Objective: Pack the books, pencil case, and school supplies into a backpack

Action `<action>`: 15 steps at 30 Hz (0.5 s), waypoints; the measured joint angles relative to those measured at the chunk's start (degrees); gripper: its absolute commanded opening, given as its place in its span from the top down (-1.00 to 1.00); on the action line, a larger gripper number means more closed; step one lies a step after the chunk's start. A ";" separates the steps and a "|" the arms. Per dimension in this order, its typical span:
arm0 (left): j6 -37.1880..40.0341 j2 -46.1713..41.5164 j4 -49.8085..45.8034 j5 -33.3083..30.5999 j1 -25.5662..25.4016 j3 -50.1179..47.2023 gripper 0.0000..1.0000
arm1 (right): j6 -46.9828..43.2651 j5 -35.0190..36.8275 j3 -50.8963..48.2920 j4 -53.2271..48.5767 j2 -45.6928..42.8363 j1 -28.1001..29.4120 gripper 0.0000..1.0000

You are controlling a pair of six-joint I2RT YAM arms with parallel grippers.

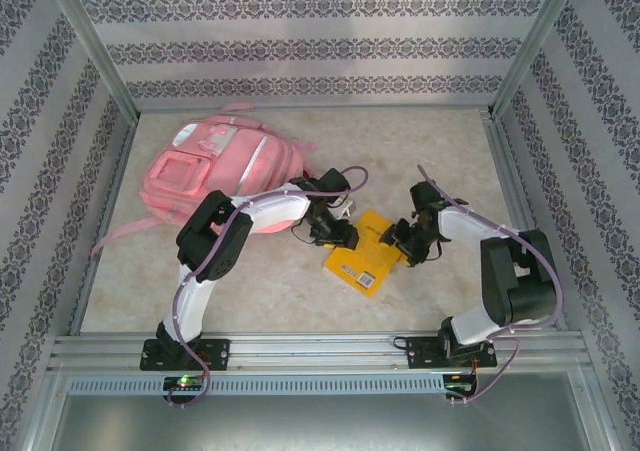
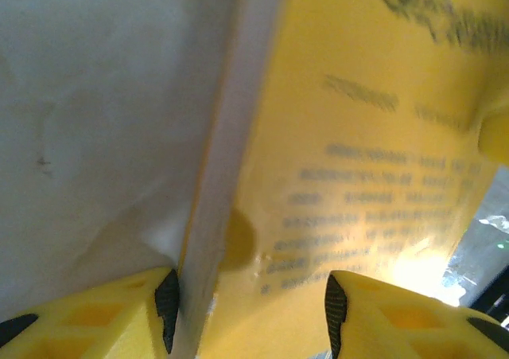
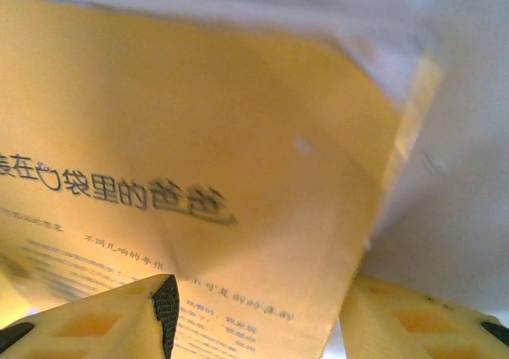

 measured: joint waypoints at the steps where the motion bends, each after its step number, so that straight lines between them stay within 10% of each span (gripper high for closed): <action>1: -0.28 -0.22 0.22 0.63 0.02 -0.59 -0.03 | -0.24 0.02 1.03 0.70 0.50 0.00 -0.11; 15: -1.57 -2.03 2.62 3.19 0.02 -4.50 -0.03 | -5.77 -0.09 0.33 4.83 0.79 -0.83 -0.16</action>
